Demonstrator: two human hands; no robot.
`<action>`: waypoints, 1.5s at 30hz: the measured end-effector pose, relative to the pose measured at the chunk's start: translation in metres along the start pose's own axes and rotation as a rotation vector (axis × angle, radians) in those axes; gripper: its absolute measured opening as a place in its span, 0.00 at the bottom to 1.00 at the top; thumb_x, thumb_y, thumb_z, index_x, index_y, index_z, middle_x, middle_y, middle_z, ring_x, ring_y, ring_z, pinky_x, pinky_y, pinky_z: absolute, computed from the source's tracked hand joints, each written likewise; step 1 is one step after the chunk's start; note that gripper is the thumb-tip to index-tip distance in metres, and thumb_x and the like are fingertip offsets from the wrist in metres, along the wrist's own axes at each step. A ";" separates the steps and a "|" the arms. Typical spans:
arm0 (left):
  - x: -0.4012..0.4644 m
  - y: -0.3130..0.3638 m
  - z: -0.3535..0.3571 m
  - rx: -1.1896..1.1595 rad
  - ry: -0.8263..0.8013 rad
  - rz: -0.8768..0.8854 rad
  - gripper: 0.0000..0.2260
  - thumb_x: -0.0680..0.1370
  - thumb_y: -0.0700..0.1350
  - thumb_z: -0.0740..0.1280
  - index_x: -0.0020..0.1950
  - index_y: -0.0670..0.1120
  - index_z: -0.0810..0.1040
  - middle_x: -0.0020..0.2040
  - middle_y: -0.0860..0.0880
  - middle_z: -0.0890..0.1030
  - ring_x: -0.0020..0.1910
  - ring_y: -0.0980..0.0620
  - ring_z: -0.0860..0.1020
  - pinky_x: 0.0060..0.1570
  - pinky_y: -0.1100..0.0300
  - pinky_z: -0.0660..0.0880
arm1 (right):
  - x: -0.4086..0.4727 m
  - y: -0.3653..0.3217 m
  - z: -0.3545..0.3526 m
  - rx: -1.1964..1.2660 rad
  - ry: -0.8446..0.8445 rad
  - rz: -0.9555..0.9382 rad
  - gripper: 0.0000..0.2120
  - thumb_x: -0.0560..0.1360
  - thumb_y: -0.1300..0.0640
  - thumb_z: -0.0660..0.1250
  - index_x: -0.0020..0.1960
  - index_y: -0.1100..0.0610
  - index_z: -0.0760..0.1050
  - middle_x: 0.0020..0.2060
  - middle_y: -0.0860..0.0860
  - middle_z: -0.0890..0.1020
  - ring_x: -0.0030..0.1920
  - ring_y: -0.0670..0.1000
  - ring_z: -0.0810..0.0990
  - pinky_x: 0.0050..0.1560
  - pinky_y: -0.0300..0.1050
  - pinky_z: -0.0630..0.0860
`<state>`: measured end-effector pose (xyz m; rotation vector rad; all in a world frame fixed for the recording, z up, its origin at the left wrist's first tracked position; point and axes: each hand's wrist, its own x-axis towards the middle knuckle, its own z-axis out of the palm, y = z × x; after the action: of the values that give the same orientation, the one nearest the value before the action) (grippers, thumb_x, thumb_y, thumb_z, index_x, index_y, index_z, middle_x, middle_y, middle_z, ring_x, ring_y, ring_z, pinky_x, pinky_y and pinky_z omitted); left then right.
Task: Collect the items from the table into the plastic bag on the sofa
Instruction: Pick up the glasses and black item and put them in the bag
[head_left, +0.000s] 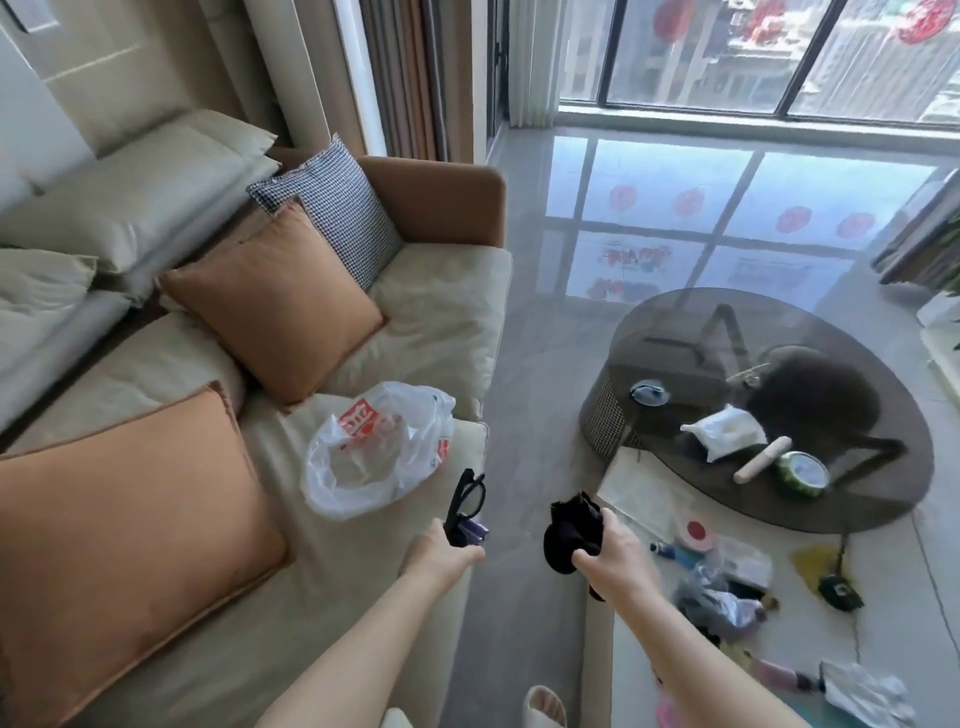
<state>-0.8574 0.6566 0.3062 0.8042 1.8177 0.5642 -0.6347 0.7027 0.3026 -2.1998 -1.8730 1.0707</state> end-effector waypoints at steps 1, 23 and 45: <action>0.010 0.005 0.002 -0.014 0.013 -0.015 0.09 0.60 0.49 0.67 0.39 0.57 0.80 0.45 0.59 0.84 0.42 0.53 0.79 0.44 0.57 0.76 | 0.013 -0.004 -0.006 -0.015 -0.006 -0.009 0.26 0.68 0.52 0.66 0.64 0.51 0.66 0.57 0.51 0.77 0.58 0.53 0.75 0.52 0.50 0.77; 0.171 0.066 -0.072 -0.048 0.112 -0.150 0.04 0.71 0.47 0.68 0.45 0.55 0.78 0.45 0.54 0.82 0.41 0.51 0.78 0.41 0.62 0.73 | 0.185 -0.147 -0.012 -0.166 -0.193 -0.136 0.19 0.67 0.54 0.65 0.57 0.50 0.68 0.50 0.49 0.78 0.51 0.52 0.77 0.43 0.46 0.75; 0.291 -0.001 -0.129 -0.261 0.579 -0.681 0.22 0.66 0.61 0.65 0.51 0.47 0.78 0.47 0.48 0.80 0.45 0.47 0.80 0.43 0.57 0.76 | 0.341 -0.340 0.128 -0.569 -0.643 -0.627 0.21 0.68 0.53 0.61 0.61 0.52 0.65 0.48 0.49 0.78 0.38 0.55 0.81 0.38 0.47 0.79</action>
<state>-1.0515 0.8709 0.1730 -0.2038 2.3094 0.5902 -0.9835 1.0455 0.2071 -1.2623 -3.1662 1.2975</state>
